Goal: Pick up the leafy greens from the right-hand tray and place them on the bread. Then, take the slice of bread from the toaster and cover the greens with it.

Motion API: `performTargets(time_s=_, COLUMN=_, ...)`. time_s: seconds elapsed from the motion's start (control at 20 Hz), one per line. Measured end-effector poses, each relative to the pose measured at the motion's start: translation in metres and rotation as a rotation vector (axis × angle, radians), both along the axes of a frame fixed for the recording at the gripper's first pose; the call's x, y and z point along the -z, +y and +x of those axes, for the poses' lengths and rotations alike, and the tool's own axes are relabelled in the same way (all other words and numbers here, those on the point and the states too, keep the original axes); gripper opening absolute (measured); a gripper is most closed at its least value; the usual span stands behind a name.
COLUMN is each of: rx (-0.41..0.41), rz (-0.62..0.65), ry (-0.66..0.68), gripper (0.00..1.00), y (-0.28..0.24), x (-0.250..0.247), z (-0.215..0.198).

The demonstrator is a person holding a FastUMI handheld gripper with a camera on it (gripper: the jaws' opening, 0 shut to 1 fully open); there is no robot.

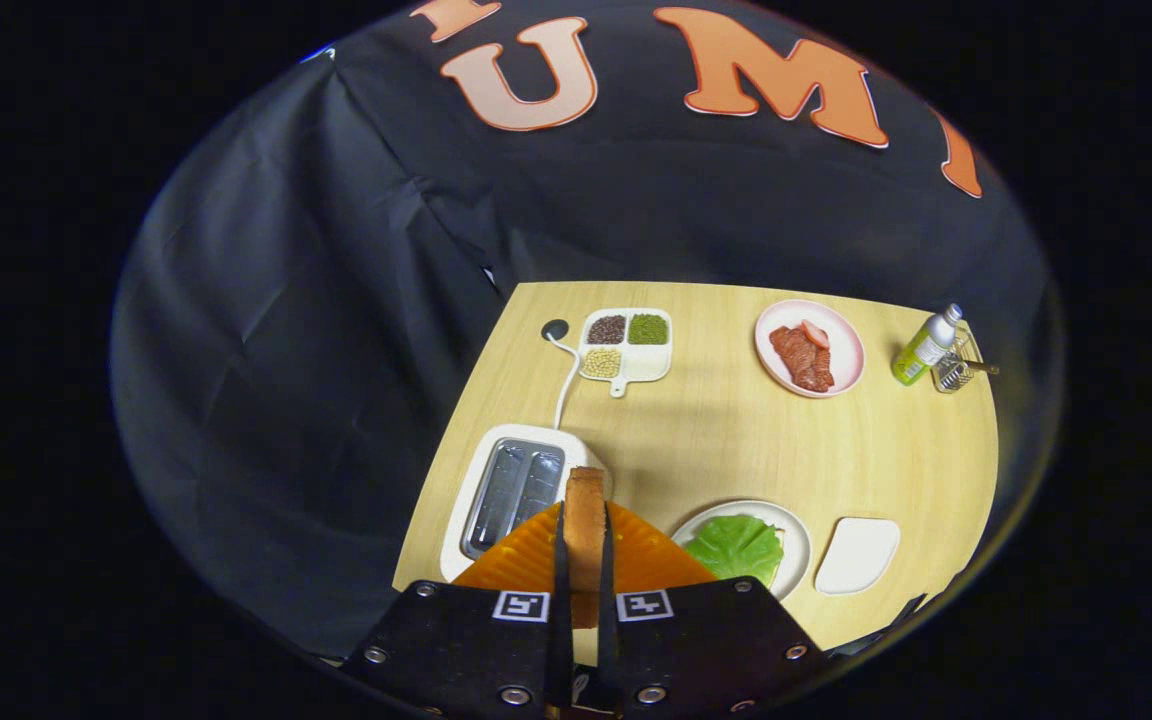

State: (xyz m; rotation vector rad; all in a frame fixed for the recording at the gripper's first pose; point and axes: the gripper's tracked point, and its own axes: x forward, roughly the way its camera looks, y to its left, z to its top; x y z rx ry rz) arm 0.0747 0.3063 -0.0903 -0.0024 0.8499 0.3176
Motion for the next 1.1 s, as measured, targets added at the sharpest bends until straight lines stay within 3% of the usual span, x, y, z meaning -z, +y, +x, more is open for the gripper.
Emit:
performTargets(time_s=0.5, rx=0.043, rz=0.069, ry=0.096, gripper=0.1, y=-0.08, x=0.049, z=-0.008)
performTargets(time_s=1.1, rx=0.001, rz=0.139, ry=0.202, gripper=0.1, y=-0.108, x=0.131, z=0.001)
